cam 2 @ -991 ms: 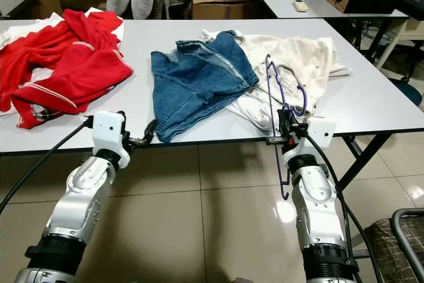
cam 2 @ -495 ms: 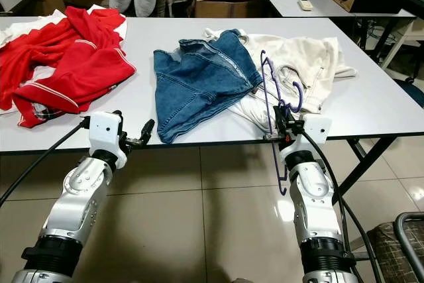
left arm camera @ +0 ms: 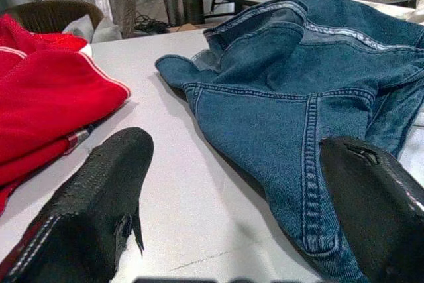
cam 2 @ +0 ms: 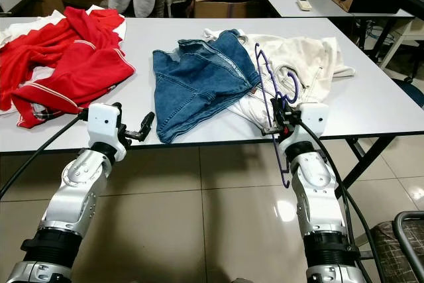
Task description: Hang hanger
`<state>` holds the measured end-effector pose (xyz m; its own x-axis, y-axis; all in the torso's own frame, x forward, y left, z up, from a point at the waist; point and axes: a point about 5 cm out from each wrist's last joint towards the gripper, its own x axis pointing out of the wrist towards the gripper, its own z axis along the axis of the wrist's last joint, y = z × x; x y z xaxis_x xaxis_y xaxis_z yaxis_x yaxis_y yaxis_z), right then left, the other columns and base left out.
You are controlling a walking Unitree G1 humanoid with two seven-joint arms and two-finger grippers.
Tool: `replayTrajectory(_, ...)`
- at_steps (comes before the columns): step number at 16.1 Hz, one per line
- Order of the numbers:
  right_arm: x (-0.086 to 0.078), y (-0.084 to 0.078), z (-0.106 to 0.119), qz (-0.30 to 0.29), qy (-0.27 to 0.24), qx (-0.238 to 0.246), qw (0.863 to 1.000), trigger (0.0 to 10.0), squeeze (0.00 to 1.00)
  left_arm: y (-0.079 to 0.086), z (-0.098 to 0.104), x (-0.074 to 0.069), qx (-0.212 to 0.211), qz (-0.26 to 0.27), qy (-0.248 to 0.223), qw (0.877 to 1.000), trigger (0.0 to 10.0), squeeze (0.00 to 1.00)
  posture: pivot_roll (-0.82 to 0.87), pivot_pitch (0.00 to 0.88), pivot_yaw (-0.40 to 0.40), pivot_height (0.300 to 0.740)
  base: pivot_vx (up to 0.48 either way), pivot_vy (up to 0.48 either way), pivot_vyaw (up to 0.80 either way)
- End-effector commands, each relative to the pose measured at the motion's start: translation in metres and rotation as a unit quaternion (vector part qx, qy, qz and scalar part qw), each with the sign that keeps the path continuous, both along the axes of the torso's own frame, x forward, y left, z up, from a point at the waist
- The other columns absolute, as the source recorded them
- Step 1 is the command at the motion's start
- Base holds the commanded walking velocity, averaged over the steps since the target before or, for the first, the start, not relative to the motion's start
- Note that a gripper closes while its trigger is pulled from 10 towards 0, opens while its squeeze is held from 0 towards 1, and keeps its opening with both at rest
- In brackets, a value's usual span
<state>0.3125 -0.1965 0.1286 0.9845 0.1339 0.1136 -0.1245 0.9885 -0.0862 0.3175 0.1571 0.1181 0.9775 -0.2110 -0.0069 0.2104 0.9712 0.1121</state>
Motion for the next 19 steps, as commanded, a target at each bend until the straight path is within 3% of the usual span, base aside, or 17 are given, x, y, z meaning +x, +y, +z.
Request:
replayTrajectory(1,0.000,0.001,0.006,0.004,-0.003,-0.004,1.000,10.0,0.00,0.001,0.002,0.000,-0.004,-0.006,0.002,1.000,10.0,0.00,-0.12,0.000,0.007,0.740,0.000,0.000,0.00)
replayTrajectory(9,-0.032,0.021,0.017,0.021,0.007,0.008,1.000,10.0,0.00,-0.013,0.026,0.004,-0.066,-0.038,-0.026,0.997,10.0,0.00,-0.13,0.000,0.026,0.740,0.035,0.000,0.00)
replayTrajectory(12,-0.036,0.022,0.018,0.026,0.024,-0.008,0.999,10.0,0.00,-0.013,0.026,0.006,-0.050,-0.035,-0.023,0.998,10.0,0.00,-0.13,0.000,0.020,0.740,0.325,0.000,0.00)
replayTrajectory(17,-0.038,0.017,0.019,0.025,0.037,-0.006,0.999,10.0,0.00,-0.009,0.024,0.004,-0.035,-0.028,-0.020,0.999,10.0,0.00,-0.12,0.000,0.005,0.740,0.338,0.000,-0.80)
replayTrajectory(19,-0.039,0.013,0.023,0.040,0.036,-0.015,0.998,10.0,0.00,-0.008,0.025,0.005,-0.028,-0.025,-0.023,0.999,10.0,0.00,-0.12,0.000,0.006,0.740,0.341,0.000,0.00)
